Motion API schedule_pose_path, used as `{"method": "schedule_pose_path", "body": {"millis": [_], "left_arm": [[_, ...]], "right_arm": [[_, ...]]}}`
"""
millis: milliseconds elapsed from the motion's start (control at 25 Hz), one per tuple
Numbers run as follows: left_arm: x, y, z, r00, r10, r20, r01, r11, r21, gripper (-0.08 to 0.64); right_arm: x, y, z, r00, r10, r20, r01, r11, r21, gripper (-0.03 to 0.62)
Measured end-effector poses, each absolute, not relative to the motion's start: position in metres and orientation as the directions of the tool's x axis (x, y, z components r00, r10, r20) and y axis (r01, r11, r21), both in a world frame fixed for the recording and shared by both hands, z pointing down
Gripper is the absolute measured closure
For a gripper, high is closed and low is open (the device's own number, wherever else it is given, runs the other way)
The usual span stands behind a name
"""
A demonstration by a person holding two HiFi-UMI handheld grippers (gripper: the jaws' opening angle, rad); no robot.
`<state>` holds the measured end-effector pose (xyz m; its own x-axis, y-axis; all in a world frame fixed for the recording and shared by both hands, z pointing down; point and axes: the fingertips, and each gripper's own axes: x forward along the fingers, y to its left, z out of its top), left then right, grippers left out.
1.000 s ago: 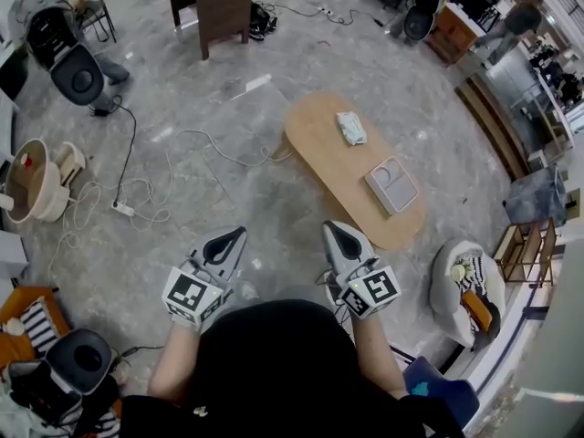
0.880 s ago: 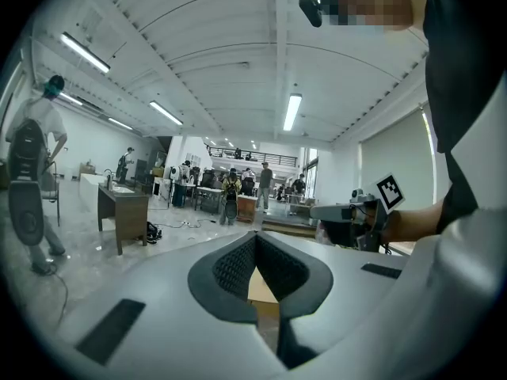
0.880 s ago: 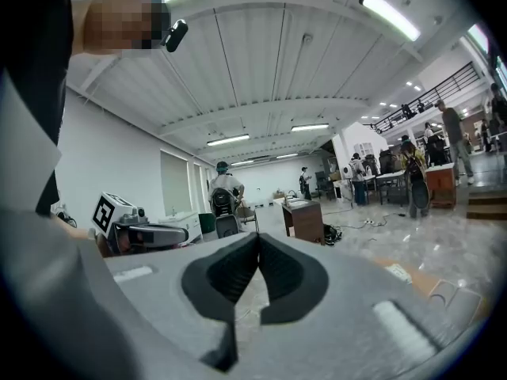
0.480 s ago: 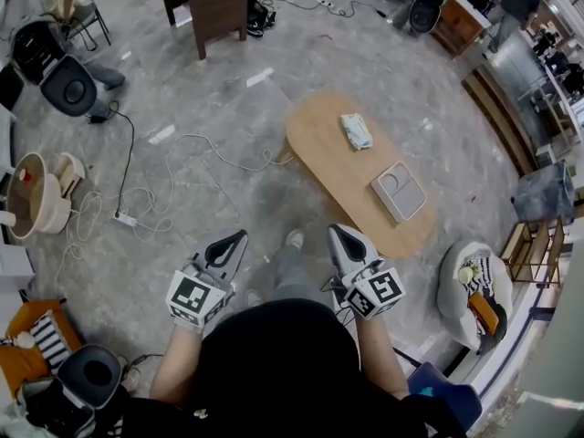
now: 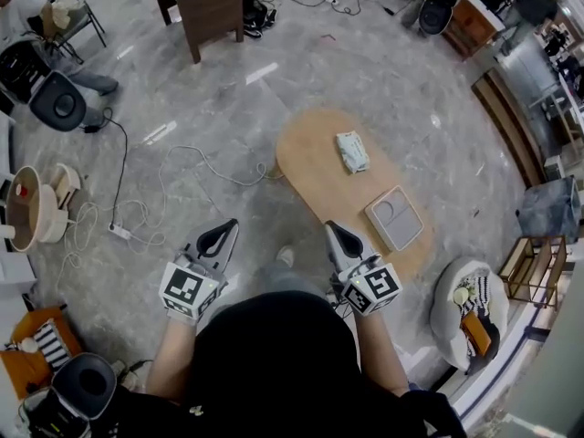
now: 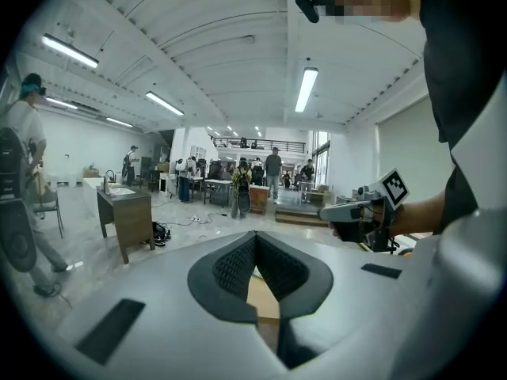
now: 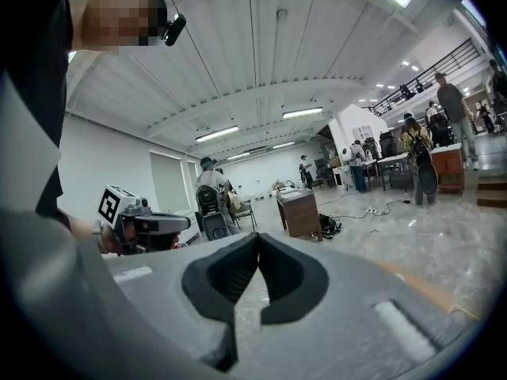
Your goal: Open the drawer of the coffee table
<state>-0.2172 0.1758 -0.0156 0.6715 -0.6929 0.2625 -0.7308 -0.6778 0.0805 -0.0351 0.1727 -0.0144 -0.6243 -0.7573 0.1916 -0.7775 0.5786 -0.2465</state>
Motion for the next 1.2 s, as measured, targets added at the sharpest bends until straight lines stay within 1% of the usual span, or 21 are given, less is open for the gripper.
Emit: {"method": "schedule_pose_path", "body": {"millis": [200,400,720,880,1080,1200], "left_arm": [[-0.184,0.118,-0.01,0.658,-0.696,0.287,-0.739,-0.67,0.07,0.552],[-0.158,0.08,0.001,0.657,-0.681,0.325,-0.733,-0.677,0.062,0.552],[-0.148,0.029,0.022,0.691,-0.617,0.376,-0.688,-0.721,0.081,0.552],[-0.144,-0.001,0.035,0.729,-0.559,0.396,-0.633,-0.771,0.077,0.552],[-0.144,-0.045,0.052,0.796,-0.437,0.418,-0.513,-0.854,0.083,0.552],[-0.152,-0.075,0.063,0.815,-0.382,0.436,-0.464,-0.881,0.096,0.551]], "right_arm": [[-0.002,0.116,-0.013,-0.634,-0.751,0.185,-0.77,0.59,-0.243,0.594],[0.024,0.083,0.001,-0.628,-0.754,0.191,-0.774,0.581,-0.251,0.594],[0.03,0.05,0.023,-0.579,-0.781,0.232,-0.808,0.513,-0.29,0.594],[0.028,0.031,0.035,-0.533,-0.805,0.263,-0.839,0.46,-0.293,0.594],[0.016,0.003,0.056,-0.448,-0.837,0.313,-0.885,0.366,-0.289,0.594],[0.006,-0.014,0.071,-0.4,-0.85,0.341,-0.906,0.311,-0.287,0.594]]}}
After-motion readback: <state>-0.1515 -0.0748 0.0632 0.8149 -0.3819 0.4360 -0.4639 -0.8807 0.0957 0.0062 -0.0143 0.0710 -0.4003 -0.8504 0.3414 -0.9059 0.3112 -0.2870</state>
